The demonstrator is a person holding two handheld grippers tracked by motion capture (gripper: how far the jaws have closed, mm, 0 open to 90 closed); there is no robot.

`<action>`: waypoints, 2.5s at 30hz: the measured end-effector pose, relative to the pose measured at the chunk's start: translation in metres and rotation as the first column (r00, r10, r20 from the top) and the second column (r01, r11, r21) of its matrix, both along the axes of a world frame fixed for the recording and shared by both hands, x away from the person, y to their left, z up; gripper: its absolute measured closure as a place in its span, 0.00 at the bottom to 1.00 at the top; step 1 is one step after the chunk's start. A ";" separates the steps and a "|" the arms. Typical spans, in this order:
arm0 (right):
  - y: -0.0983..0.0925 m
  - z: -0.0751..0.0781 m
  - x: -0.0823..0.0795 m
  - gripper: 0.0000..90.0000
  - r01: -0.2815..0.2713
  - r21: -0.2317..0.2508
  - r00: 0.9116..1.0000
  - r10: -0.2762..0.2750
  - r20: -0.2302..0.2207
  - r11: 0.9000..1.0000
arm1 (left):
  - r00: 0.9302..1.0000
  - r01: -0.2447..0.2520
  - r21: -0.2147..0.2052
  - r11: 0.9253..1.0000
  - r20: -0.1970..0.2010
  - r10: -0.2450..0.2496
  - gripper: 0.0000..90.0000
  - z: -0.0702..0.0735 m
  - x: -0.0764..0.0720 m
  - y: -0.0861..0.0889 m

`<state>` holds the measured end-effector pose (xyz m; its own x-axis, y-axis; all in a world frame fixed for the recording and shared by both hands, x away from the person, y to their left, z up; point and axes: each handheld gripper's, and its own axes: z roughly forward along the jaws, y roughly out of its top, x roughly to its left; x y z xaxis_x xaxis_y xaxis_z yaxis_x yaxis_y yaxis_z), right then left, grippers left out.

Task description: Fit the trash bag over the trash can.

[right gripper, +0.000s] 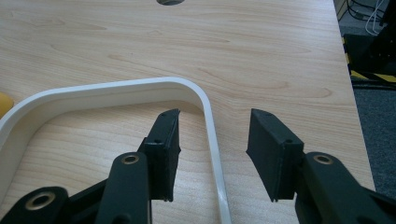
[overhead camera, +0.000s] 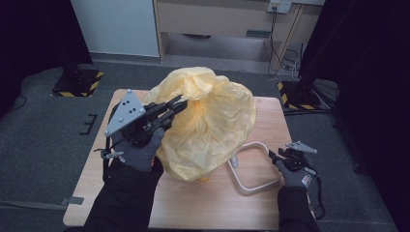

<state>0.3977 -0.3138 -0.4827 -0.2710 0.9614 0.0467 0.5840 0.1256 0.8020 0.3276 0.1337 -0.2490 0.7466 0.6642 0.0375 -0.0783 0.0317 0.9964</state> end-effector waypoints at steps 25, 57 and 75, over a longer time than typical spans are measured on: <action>0.001 0.007 -0.001 0.58 -0.001 0.013 0.999 0.000 0.034 1.000 | 0.998 0.012 0.038 0.999 -0.063 -0.010 0.69 0.003 0.013 -0.016; 0.033 0.115 -0.008 0.56 -0.028 0.135 0.904 -0.033 0.426 0.990 | 0.972 -0.224 0.035 0.974 -0.066 0.226 0.48 -0.029 0.004 0.070; 0.084 0.182 -0.007 0.55 -0.130 0.100 0.828 0.053 0.558 0.986 | 0.976 -0.191 0.062 0.980 -0.096 0.196 0.50 -0.044 0.010 0.060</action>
<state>0.3911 -0.2300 -0.3004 -0.3751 0.9268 -0.0165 0.0298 0.0298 0.9991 0.3380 0.1934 -0.2934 0.6056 0.7958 0.0069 0.0236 -0.0266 0.9994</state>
